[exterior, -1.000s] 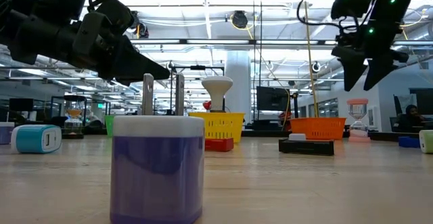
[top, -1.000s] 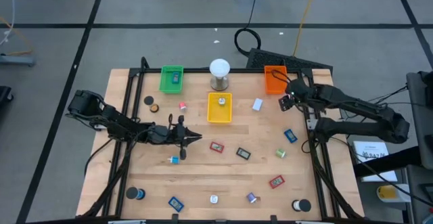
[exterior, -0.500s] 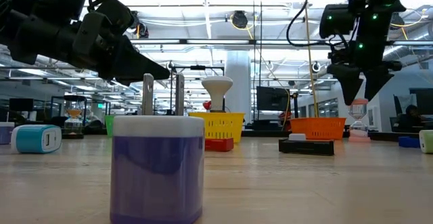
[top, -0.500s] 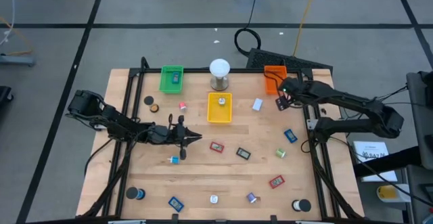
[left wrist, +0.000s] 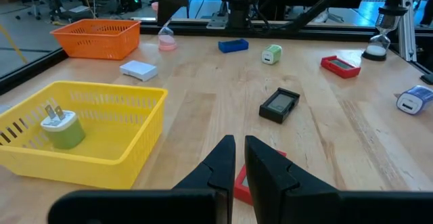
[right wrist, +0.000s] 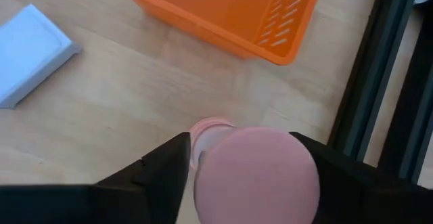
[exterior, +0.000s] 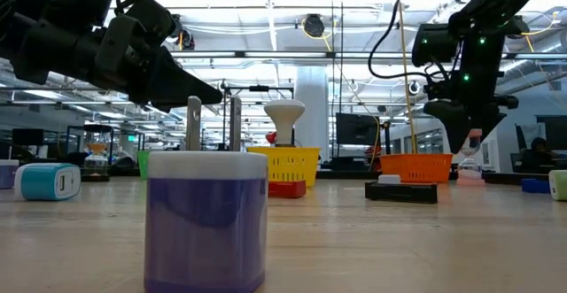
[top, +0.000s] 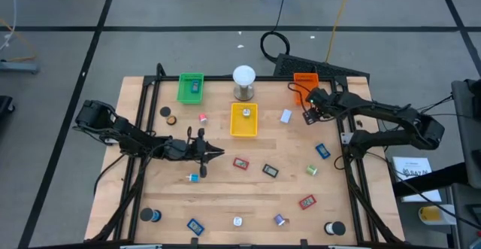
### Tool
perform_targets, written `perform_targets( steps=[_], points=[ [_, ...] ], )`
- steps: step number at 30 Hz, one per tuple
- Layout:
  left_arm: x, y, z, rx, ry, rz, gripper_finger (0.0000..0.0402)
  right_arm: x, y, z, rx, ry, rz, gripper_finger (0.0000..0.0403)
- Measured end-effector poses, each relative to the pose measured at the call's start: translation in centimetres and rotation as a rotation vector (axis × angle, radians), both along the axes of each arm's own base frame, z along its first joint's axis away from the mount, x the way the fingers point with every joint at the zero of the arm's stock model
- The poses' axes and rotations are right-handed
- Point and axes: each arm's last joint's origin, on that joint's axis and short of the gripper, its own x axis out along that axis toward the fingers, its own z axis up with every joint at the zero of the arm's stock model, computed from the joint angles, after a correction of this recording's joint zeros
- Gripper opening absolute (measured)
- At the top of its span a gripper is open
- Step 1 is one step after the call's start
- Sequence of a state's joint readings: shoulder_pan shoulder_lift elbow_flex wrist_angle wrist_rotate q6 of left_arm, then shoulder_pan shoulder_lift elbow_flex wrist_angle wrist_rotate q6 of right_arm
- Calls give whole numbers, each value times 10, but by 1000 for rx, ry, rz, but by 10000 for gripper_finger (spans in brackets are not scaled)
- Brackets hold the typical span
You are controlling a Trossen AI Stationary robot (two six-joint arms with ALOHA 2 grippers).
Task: Pick & Place Office items
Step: Put the pink white hourglass into the orange bin
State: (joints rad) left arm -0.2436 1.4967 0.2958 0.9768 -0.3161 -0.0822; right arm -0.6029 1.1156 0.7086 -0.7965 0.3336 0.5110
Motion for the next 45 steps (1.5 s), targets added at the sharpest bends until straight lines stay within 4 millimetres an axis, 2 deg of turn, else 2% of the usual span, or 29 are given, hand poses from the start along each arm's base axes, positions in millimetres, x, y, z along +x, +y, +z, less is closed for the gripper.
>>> perform_targets(
  steps=[4, 9, 12, 14, 19, 23, 25, 29, 34, 39, 45],
  points=[
    [0, 0, 0, 0, 0, 0, 37, -2, 2, 4, -6, -25, 4, 186],
    [0, 0, 0, 0, 0, 0, 37, -4, 8, 13, 43, -140, 25, 186],
    [0, 0, 0, 0, 0, 0, 37, -2, 11, 27, 48, -208, 33, 186],
    [0, 0, 0, 0, 0, 0, 37, 2, 9, 44, 18, -256, 39, 186],
    [0, 0, 0, 0, -1, 0, 37, 19, -6, 88, -96, -324, 46, 186],
    [0, 0, 0, 0, 0, 0, 37, 32, -36, 100, -141, -261, 15, 186],
    [0, 0, 0, 0, -1, 0, 37, 41, -56, 95, -142, -224, 8, 186],
    [0, 0, 0, 0, 0, 0, 37, 51, -92, 71, -100, -138, -8, 186],
    [0, 0, 0, 0, 0, 0, 37, 49, -127, 49, -84, -91, -62, 186],
    [0, 0, 0, 0, 0, 0, 37, 51, -146, 35, -59, -151, -51, 186],
    [0, 0, 0, 0, 0, 0, 37, 55, -158, 11, -27, -106, -38, 186]
  ],
)
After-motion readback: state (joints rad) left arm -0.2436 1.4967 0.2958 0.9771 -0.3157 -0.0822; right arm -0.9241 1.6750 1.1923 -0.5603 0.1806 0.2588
